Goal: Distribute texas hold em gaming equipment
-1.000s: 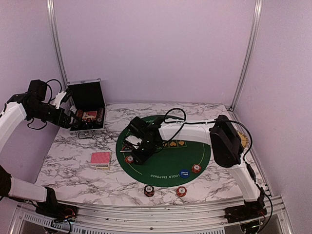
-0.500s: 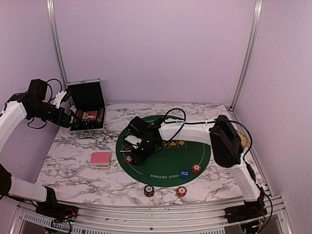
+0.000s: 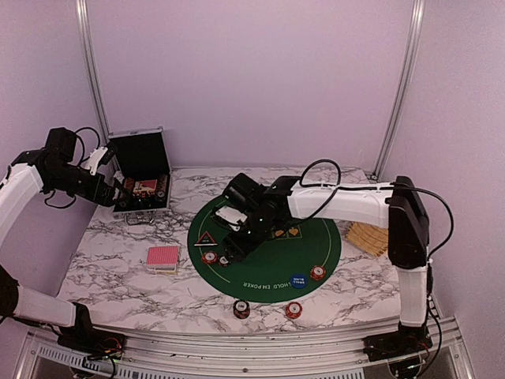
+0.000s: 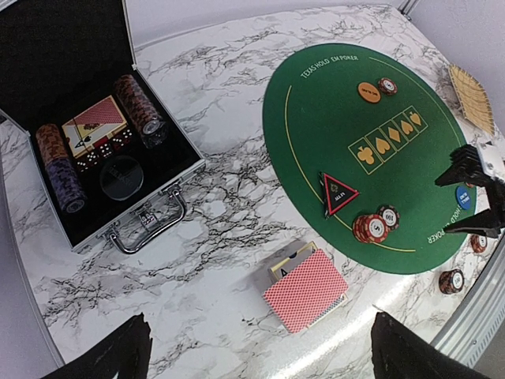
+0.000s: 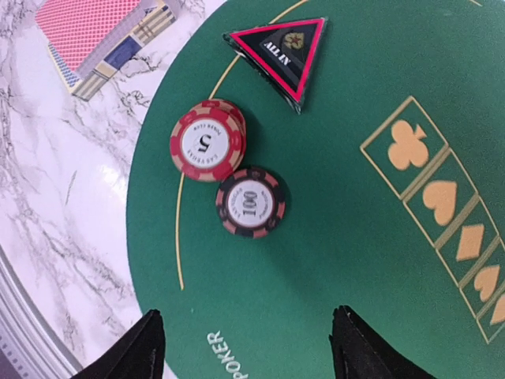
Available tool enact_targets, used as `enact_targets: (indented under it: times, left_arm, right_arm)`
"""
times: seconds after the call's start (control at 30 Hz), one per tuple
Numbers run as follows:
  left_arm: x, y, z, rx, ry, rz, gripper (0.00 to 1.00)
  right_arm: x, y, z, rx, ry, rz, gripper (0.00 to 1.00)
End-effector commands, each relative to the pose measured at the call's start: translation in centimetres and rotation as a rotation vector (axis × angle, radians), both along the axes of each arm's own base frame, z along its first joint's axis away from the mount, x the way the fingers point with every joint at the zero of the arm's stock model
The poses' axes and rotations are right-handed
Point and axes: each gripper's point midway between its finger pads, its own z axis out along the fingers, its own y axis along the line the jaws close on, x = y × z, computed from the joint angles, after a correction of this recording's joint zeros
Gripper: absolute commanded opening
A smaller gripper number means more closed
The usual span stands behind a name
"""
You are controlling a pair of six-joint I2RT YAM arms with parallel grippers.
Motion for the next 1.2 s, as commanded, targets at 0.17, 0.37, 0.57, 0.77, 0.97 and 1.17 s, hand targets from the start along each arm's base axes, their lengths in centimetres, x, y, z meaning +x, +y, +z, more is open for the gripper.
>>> enact_targets:
  times: [0.17,0.37,0.57,0.77,0.97,1.17]
  left_arm:
    - [-0.7,0.1,0.6,0.008,0.003,-0.005,0.99]
    - [-0.8,0.0,0.4,0.004,0.008,-0.008,0.99]
    - [-0.9,0.0,0.6,0.003,0.004,-0.012,0.99]
    - [-0.9,-0.1,0.7,0.0,0.002,-0.013,0.99]
    - [-0.9,-0.1,0.8,0.003,0.0,-0.014,0.99]
    - [-0.9,0.0,1.0,0.007,-0.002,-0.01,0.99]
  right_arm:
    - [-9.1,-3.4,1.8,-0.045,0.048,0.081,0.86]
    - [-12.8,-3.4,0.2,-0.079,0.1,0.148,0.9]
    - [-13.6,-2.2,-1.4,-0.111,0.097,0.198,0.9]
    - [-13.3,-1.7,-2.7,-0.133,0.092,0.215,0.87]
    - [-13.2,-1.2,-3.3,-0.138,0.091,0.226,0.83]
    - [-13.3,-0.9,-3.6,-0.132,0.1,0.236,0.74]
